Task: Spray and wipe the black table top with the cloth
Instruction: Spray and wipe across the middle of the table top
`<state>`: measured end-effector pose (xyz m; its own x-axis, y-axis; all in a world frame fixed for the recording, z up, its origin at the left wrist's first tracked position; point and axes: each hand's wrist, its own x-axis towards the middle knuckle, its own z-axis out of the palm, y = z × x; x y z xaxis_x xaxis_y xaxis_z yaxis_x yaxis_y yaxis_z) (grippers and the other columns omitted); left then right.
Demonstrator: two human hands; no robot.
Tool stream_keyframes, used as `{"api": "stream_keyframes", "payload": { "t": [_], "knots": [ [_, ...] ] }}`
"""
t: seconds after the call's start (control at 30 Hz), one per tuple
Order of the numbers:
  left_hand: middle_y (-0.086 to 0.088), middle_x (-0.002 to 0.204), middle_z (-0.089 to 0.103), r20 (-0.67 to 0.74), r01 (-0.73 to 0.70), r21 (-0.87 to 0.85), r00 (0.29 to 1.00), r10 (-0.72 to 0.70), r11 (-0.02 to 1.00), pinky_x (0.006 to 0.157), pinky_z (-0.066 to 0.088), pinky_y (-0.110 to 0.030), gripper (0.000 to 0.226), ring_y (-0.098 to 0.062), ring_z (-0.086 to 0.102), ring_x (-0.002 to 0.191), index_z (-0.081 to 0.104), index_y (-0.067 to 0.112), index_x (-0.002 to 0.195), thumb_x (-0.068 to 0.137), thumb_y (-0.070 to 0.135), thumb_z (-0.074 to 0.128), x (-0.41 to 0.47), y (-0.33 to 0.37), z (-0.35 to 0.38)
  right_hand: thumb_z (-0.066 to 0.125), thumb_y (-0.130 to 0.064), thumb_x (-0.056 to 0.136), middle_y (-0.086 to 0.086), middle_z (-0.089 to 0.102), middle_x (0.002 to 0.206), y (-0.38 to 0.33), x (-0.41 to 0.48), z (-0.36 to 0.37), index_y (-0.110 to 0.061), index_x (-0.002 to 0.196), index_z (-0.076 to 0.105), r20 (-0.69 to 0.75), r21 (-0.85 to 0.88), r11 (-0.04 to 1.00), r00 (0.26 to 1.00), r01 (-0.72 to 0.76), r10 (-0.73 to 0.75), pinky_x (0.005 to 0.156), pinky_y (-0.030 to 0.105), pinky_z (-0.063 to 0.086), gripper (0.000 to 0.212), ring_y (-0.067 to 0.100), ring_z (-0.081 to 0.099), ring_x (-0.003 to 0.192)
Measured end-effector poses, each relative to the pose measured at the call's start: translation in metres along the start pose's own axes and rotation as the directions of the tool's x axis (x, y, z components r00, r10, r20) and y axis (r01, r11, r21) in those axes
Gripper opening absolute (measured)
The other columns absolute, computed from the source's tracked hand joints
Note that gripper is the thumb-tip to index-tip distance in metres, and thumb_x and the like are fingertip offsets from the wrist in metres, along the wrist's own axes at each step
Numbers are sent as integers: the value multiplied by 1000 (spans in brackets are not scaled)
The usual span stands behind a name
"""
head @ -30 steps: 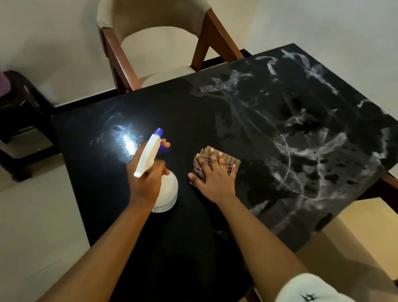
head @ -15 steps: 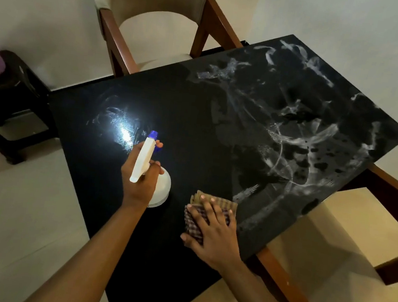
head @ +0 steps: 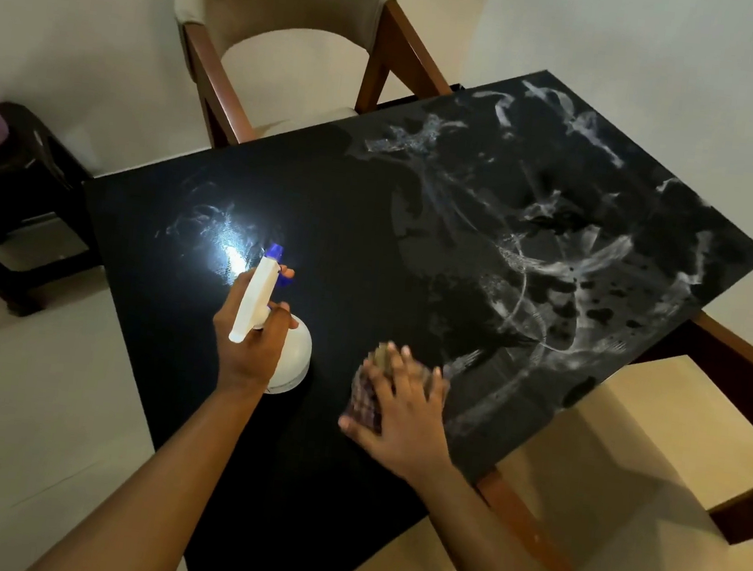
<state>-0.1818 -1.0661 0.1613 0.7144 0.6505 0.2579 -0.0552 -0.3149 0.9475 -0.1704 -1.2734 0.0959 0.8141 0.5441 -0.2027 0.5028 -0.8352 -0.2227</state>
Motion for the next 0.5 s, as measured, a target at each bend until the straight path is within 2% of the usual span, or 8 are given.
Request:
{"api": "stream_keyframes", "payload": {
  "t": [0.07, 0.13, 0.2, 0.3, 0.4, 0.5],
  "knots": [
    [-9, 95, 61, 1, 2, -1, 1000, -2, 1000, 65, 46, -1, 34, 8, 64, 76, 49, 15, 114, 85, -1, 58, 0, -1, 0, 20, -84, 81, -1, -18, 160, -7, -36, 11, -37, 152, 2, 19, 41, 999, 1000, -12, 12, 110, 50, -24, 87, 20, -22, 145],
    [-10, 95, 61, 7, 11, 5, 1000, -11, 1000, 66, 48, -3, 34, 5, 65, 78, 50, 14, 116, 85, 6, 59, 0, -2, 0, 19, -85, 82, -2, -11, 160, -11, -57, 22, -38, 152, 6, 1, 40, 999, 999, -32, 32, 111, 50, -18, 86, 21, -13, 147],
    [-10, 94, 61, 2, 29, -3, 1000, -29, 1000, 66, 47, -2, 35, 7, 65, 78, 49, 15, 116, 85, 3, 60, 0, -2, 0, 20, -85, 82, -1, -3, 161, -7, -55, 20, -38, 152, 9, -33, 36, 998, 998, -43, 44, 112, 49, -14, 85, 22, -3, 148],
    [-8, 89, 60, 4, 24, 11, 1000, -24, 1000, 66, 47, -3, 33, 7, 64, 76, 50, 14, 113, 84, 1, 59, 1, -2, 1, 21, -82, 82, -1, -13, 161, 13, -14, 1, -39, 152, -2, -17, 24, 997, 997, -75, 76, 112, 48, -17, 85, 20, -12, 147],
    [-7, 90, 59, -2, 46, 43, 999, -46, 998, 65, 46, 0, 35, 11, 63, 78, 51, 4, 119, 86, -5, 59, 0, -4, 2, 23, -79, 84, 1, -8, 162, 43, 44, -20, -35, 153, 6, -62, 34, 974, 972, -223, 225, 114, 54, -6, 84, 21, -8, 148],
    [-7, 92, 60, -8, 66, 49, 998, -65, 997, 65, 44, 2, 35, 14, 62, 78, 50, -2, 122, 88, -4, 58, 0, -6, 1, 23, -78, 85, 1, -2, 162, 52, 72, -26, -32, 153, 12, -75, 20, 960, 957, -279, 280, 116, 57, 0, 82, 22, -4, 148]
  ]
}}
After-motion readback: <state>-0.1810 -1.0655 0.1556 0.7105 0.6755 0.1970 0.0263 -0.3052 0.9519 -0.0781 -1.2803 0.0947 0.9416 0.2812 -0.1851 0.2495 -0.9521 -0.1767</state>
